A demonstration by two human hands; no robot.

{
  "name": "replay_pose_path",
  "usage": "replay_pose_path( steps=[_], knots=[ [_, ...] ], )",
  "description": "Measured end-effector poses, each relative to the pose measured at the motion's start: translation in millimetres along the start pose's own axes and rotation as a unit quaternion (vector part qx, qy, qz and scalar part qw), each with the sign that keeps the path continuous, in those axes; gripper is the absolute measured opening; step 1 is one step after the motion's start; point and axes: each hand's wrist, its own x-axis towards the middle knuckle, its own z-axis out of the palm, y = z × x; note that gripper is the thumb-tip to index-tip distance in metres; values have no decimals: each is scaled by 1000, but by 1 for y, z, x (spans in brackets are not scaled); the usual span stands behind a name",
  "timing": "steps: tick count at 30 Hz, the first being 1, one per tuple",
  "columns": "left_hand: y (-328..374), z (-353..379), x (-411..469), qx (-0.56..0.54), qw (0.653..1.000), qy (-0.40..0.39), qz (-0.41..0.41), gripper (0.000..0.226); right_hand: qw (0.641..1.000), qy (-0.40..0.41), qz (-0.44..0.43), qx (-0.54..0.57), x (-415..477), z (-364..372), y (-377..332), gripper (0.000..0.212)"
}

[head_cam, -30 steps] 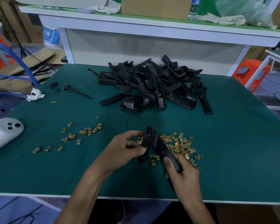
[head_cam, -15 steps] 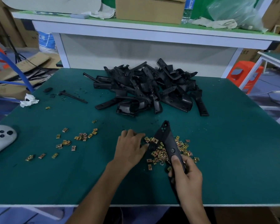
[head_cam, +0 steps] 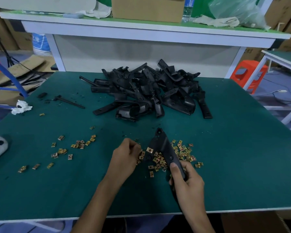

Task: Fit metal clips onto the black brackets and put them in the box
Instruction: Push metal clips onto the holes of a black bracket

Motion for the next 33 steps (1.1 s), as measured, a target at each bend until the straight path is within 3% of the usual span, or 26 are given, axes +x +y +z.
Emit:
replay_pose_path(
  steps=[3,6,9,12,18,33],
  knots=[
    [-11,-10,-6,-188,978,-8,-86,7,999,-9,-20,-28,-1,1,0,15],
    [-15,-21,-10,-305,949,8,-83,9,998,-14,-32,-50,-1,2,2,16],
    [-15,-28,-13,-378,923,-32,-69,17,996,-17,-44,-73,-1,3,4,11],
    [-7,-30,-14,-394,915,-72,-47,26,994,-21,-59,-89,-2,5,3,6],
    [8,-25,-13,-383,920,-75,-45,18,994,-27,-78,-77,-4,3,1,27],
    [15,-26,-22,-432,896,-75,-69,24,992,-37,-69,-95,-3,2,5,4]
  ],
)
